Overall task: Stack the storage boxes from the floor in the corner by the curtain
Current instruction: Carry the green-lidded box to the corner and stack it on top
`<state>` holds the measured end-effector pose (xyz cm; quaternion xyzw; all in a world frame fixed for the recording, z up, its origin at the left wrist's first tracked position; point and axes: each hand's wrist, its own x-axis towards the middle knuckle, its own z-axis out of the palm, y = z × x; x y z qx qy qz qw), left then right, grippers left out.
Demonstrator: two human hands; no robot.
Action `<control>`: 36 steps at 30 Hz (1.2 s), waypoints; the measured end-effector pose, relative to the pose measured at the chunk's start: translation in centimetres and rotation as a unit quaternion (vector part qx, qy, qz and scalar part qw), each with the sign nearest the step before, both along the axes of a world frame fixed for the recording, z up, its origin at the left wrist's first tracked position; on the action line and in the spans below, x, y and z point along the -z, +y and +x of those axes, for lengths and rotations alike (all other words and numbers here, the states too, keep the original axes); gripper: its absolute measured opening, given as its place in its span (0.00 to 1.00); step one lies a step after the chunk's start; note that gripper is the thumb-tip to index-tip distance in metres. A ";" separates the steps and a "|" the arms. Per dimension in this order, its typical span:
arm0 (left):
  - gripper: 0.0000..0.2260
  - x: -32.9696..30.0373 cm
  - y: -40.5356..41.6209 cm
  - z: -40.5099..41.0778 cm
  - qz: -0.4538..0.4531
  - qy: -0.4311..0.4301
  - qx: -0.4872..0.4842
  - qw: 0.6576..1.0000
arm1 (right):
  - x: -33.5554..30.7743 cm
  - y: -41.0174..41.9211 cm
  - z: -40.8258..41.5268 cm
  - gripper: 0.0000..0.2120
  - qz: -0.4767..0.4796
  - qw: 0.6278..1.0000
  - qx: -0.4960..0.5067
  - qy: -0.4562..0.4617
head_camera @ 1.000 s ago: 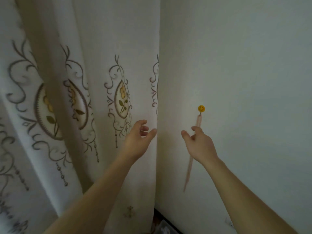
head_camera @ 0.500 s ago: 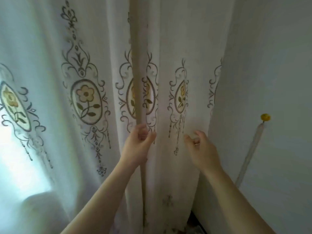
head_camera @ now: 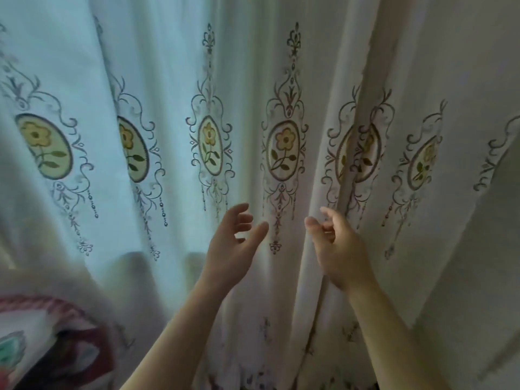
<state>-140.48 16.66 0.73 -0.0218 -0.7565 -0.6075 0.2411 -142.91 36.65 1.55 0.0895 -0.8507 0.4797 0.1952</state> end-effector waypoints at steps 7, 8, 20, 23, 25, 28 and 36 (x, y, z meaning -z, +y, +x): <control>0.23 0.9 -8.1 9.1 -0.004 -0.007 -0.098 0.995 | 0.7 -9.4 4.9 0.29 0.004 0.996 -0.091 0.004; 0.23 1.1 -9.5 10.8 0.000 -0.009 -0.115 0.993 | 1.0 -11.0 5.8 0.28 0.002 0.994 -0.111 0.005; 0.23 2.4 -22.3 28.4 0.008 -0.034 -0.331 0.943 | 3.1 -29.2 15.2 0.23 -0.010 0.947 -0.320 -0.006; 0.22 2.6 -24.1 31.7 0.014 -0.044 -0.371 0.927 | 3.4 -33.0 17.5 0.25 -0.011 0.929 -0.370 -0.014; 0.21 2.8 -25.5 33.9 0.019 -0.045 -0.407 0.912 | 3.7 -35.8 19.1 0.26 -0.010 0.915 -0.404 -0.014; 0.21 3.2 -27.3 36.8 0.027 -0.055 -0.456 0.888 | 3.9 -39.8 21.3 0.25 -0.001 0.891 -0.453 -0.011; 0.21 4.2 -30.7 42.0 0.055 -0.052 -0.557 0.827 | 4.0 -48.1 25.8 0.26 0.005 0.829 -0.559 -0.012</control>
